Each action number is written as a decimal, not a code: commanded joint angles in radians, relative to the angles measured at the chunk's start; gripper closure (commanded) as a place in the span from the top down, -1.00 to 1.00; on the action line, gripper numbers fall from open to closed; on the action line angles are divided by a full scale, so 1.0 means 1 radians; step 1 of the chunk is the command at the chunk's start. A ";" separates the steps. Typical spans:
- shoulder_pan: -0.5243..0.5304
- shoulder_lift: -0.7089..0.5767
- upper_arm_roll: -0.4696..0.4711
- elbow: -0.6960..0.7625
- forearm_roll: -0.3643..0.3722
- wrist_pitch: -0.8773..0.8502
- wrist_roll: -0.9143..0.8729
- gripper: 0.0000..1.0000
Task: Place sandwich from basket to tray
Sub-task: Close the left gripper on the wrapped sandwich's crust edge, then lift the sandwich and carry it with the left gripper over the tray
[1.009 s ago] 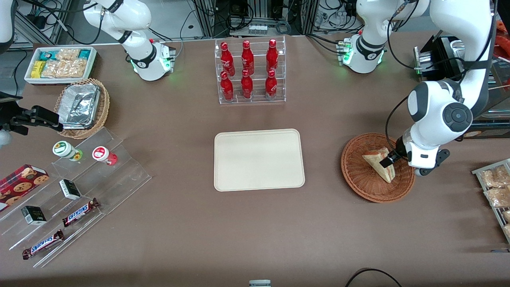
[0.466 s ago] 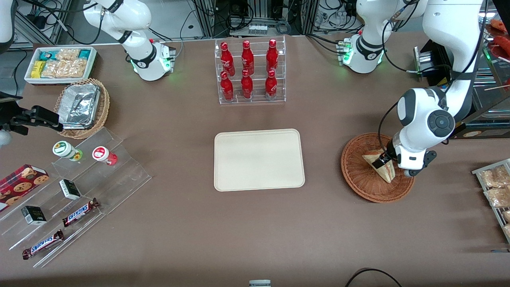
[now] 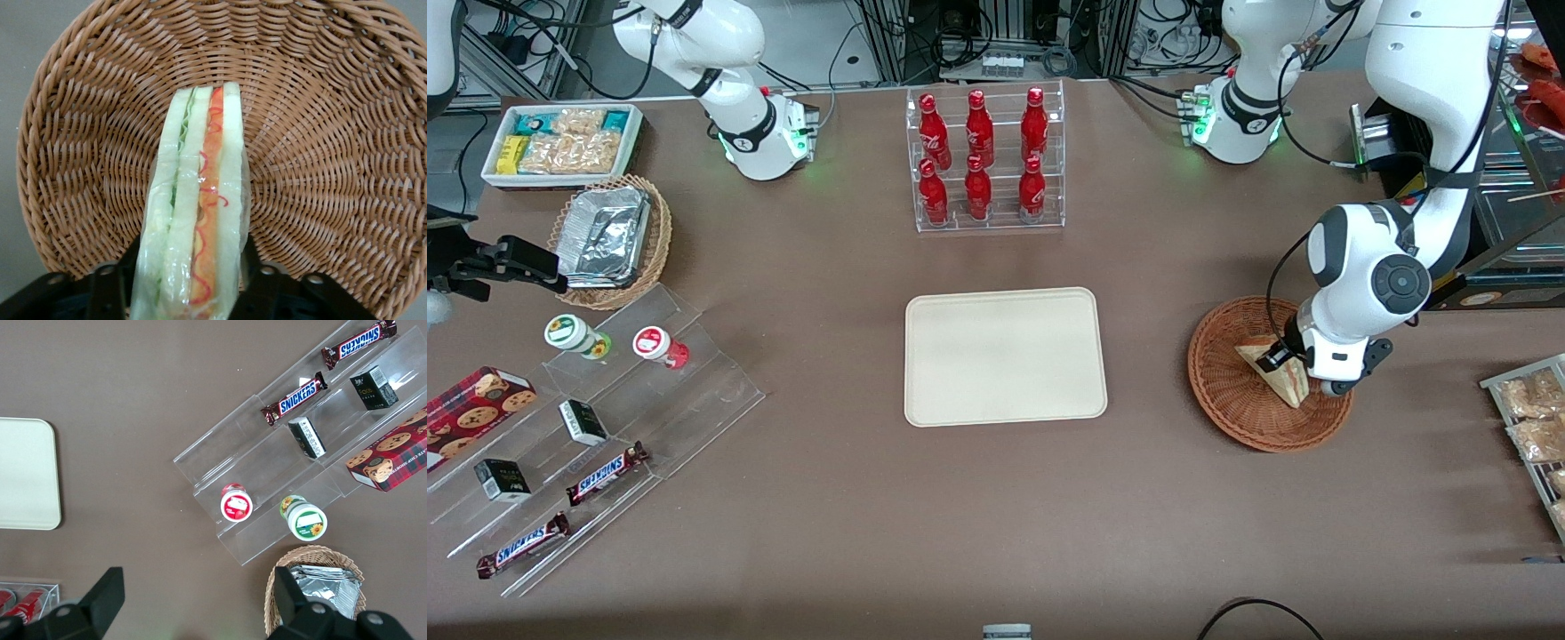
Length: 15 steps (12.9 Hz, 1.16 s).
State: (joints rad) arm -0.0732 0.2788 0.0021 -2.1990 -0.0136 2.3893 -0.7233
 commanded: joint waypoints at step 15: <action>-0.474 0.066 -0.013 0.358 -0.012 -0.322 0.062 -1.00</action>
State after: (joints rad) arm -0.4856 0.2733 -0.0228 -1.9302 -0.0146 2.0851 -0.6762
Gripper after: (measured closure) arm 0.833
